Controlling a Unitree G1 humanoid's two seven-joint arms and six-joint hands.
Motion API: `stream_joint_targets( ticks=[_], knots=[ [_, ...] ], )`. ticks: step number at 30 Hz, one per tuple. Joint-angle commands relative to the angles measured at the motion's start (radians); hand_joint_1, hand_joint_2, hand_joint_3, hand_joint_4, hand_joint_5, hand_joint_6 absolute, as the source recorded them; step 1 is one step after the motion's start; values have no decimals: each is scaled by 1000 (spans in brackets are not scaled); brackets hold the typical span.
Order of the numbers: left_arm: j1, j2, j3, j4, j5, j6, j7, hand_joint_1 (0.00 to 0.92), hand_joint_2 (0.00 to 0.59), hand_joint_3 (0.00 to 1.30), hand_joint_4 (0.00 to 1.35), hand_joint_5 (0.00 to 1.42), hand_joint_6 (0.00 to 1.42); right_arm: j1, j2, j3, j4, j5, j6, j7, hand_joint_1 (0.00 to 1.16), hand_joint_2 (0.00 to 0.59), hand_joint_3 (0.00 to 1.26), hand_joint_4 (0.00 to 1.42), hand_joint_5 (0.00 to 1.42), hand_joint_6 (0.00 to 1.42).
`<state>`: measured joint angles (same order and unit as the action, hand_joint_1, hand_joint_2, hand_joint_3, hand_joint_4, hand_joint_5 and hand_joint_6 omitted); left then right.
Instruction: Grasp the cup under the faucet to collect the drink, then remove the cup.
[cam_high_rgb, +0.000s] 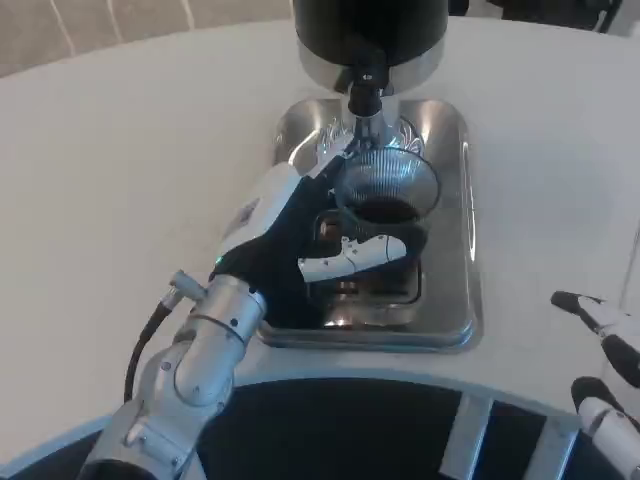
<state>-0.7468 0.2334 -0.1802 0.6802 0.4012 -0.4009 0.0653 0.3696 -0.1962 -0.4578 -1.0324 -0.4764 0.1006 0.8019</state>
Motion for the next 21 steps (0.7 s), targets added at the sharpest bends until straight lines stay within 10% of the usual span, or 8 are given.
stream_joint_targets(
  ticks=[1, 21],
  knots=[
    [28, -12, -1, -39, 6, 5, 40, 381, 78, 216, 294, 594, 244, 10, 13, 6, -15, -7, -11, 7, 9, 586, 41, 0, 0, 0],
    [100, -46, 6, -115, 96, 45, 257, 542, 142, 921, 1002, 1204, 484, -18, 34, -4, -15, -40, -27, 31, 123, 586, 50, 0, 0, 0]
  ],
)
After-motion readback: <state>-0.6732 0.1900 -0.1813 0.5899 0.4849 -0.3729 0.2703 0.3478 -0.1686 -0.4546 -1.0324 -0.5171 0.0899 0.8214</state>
